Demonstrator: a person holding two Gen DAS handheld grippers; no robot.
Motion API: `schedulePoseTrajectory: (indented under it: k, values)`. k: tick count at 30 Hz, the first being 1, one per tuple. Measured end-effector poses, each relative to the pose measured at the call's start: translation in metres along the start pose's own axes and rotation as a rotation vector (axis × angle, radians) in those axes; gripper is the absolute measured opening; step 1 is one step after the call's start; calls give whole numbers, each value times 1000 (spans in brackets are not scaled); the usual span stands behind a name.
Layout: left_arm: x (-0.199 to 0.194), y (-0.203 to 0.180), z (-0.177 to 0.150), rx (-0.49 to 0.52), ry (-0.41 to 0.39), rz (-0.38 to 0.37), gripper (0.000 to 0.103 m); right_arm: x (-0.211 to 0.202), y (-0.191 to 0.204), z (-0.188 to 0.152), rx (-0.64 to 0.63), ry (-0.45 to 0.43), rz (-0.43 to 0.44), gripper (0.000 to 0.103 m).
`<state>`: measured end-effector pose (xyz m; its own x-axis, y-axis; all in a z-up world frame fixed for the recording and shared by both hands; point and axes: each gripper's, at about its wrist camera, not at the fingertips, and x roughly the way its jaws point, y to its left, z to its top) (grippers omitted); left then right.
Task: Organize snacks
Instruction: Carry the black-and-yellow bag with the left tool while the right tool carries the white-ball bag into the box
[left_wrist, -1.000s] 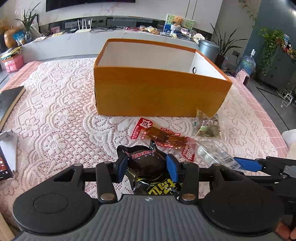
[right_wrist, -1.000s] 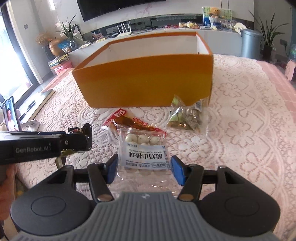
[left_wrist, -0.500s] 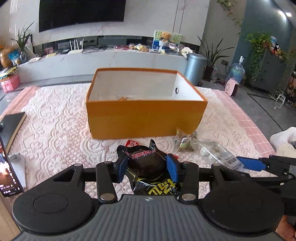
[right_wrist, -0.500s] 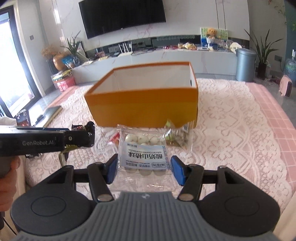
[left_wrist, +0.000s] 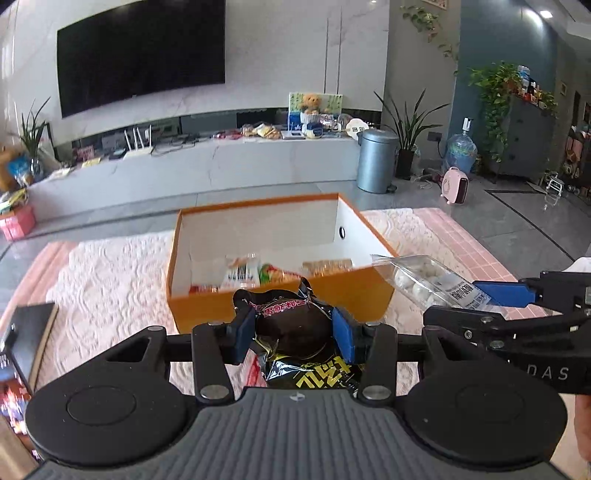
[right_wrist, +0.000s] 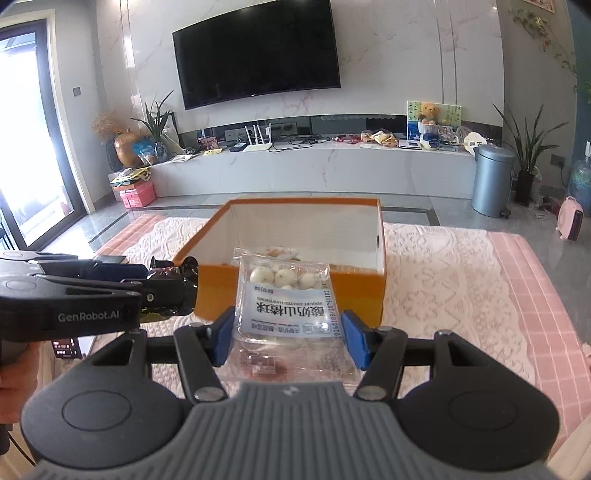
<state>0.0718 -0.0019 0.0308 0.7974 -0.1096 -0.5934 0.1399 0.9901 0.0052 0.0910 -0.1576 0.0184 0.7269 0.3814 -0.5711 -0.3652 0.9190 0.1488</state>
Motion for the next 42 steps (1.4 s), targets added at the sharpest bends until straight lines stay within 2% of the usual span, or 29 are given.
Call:
schedulePoseTrajectory:
  k: [12, 25, 32, 42]
  values:
    - [36, 9, 38, 68, -17, 41, 52, 44, -12, 55, -45, -7, -16, 58]
    - [109, 29, 73, 97, 42, 43, 52, 146, -28, 109, -126, 67, -48, 58]
    - [152, 38, 71, 130, 118, 54, 52, 214, -39, 117, -171, 182, -48, 58]
    - [212, 54, 64, 148, 276, 57, 51, 291, -44, 115, -251, 358, -87, 58]
